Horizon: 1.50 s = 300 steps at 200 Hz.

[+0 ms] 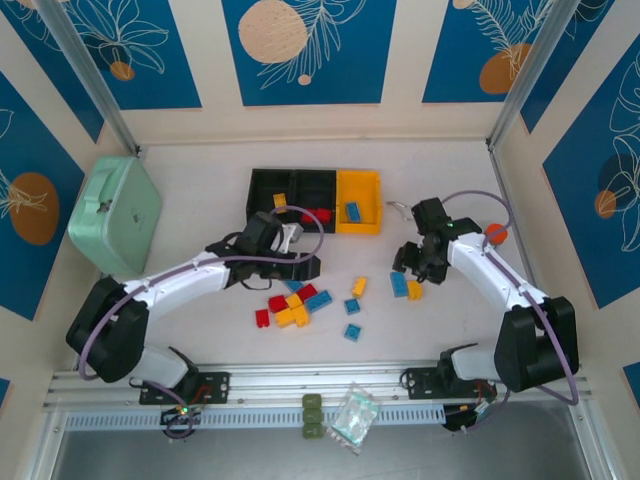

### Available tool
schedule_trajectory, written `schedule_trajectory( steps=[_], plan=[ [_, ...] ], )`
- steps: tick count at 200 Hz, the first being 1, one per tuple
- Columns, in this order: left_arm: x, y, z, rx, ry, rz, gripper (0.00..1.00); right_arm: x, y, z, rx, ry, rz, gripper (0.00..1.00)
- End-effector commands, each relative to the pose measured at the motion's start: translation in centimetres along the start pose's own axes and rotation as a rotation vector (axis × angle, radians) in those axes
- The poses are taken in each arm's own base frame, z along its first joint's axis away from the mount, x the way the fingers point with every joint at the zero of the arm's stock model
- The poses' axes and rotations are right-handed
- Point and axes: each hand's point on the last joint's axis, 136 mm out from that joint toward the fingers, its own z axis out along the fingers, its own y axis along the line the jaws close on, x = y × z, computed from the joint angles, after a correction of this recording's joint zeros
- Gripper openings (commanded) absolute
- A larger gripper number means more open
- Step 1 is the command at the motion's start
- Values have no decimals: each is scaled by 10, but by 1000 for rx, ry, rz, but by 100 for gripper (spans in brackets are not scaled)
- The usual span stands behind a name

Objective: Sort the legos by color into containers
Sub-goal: Pick up the lego from the middle-right of the table.

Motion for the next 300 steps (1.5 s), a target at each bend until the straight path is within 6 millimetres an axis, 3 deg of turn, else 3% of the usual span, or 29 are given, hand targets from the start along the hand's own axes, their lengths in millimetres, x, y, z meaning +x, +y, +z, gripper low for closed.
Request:
schedule_trajectory(
  steps=[1, 44, 118, 145, 163, 187, 225, 256, 300],
  plan=[
    [-10, -15, 2, 45, -12, 47, 79, 16, 0, 13, -29, 66, 57, 64],
    [-6, -13, 5, 40, -4, 34, 79, 22, -14, 40, 39, 116, 104, 62],
    [-5, -8, 6, 26, -12, 24, 79, 16, -42, 43, 83, 103, 208, 58],
    [-7, -9, 8, 28, -10, 21, 79, 14, -43, 48, 67, 106, 218, 59],
    [-7, -8, 9, 25, -9, 19, 79, 13, -42, 52, 62, 113, 220, 53],
    [-6, -8, 7, 21, -11, 16, 79, 14, -39, 55, 62, 128, 207, 36],
    [-7, -6, 1, 0, -34, 21, 79, 10, -33, 40, 77, 100, 170, 26],
    [-16, -1, -9, -27, -78, 4, 79, -3, -24, 14, 51, 35, 146, 24],
    [-33, 26, -46, -152, -189, -72, 78, -32, 22, -26, -51, -60, 41, 24]
  ],
)
